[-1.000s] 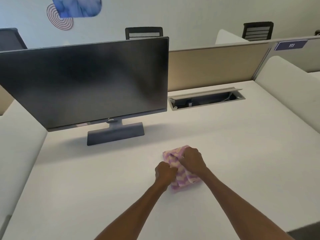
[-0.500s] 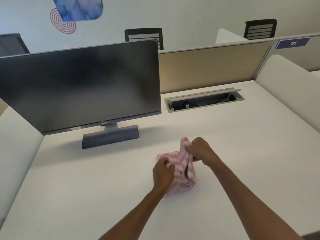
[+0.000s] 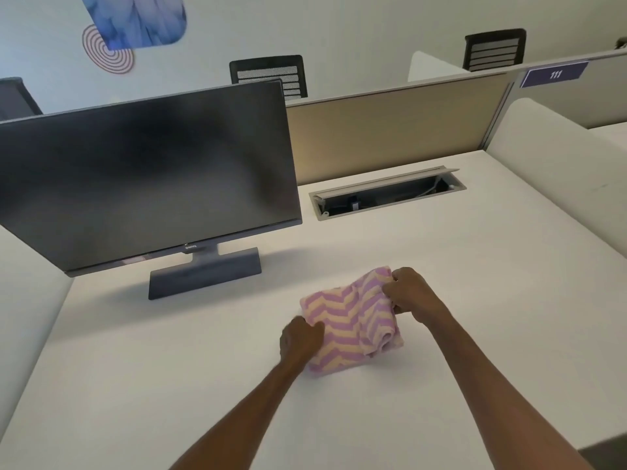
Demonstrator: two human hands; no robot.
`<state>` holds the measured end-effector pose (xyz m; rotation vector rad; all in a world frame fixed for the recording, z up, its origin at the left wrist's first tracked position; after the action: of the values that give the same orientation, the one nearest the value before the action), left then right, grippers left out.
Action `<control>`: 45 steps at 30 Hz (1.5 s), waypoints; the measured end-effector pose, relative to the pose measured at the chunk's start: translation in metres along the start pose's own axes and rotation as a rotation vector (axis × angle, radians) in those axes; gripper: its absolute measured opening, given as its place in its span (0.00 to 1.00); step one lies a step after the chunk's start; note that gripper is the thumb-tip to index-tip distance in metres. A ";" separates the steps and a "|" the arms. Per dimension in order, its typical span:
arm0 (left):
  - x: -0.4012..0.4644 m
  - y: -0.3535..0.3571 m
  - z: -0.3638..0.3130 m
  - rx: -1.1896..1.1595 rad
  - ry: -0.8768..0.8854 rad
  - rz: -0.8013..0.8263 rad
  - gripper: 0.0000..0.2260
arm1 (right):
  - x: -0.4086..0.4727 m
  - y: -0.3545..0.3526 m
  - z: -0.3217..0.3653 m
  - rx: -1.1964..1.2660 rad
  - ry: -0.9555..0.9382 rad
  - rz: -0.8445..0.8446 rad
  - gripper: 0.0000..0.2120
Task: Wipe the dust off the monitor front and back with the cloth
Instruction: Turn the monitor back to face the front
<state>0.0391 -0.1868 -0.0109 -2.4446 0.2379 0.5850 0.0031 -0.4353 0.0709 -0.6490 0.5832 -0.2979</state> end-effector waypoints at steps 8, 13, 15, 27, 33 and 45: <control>0.061 -0.029 -0.081 -0.195 0.212 0.042 0.18 | -0.001 0.000 -0.047 0.244 0.101 0.027 0.19; 0.074 -0.006 -0.123 0.035 0.420 0.120 0.16 | -0.013 0.017 -0.087 0.181 0.232 0.119 0.14; 0.073 0.008 -0.129 0.054 0.462 0.154 0.16 | -0.016 0.025 -0.098 0.052 0.234 0.178 0.12; 0.038 0.036 -0.068 -0.004 0.520 -0.089 0.20 | -0.002 0.056 -0.030 -0.781 -0.625 -0.372 0.27; 0.050 0.066 -0.064 0.333 0.572 0.196 0.27 | 0.002 0.097 -0.060 -0.937 -0.565 -0.214 0.32; 0.055 0.079 -0.065 0.711 0.676 0.360 0.30 | -0.010 0.095 -0.069 -0.953 -0.450 -0.254 0.39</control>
<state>0.0873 -0.2909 -0.0310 -1.8119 0.9862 -0.2040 -0.0381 -0.3919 -0.0306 -1.6669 0.1732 -0.0827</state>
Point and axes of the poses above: each hand's wrist, its own x-axis towards the middle knuckle, its own y-axis out of the palm, z = x × y, the point moved 8 cm from there along x, towards the middle knuckle, and after that the axes turned 13 degrees about -x, right-handed, at the moved point
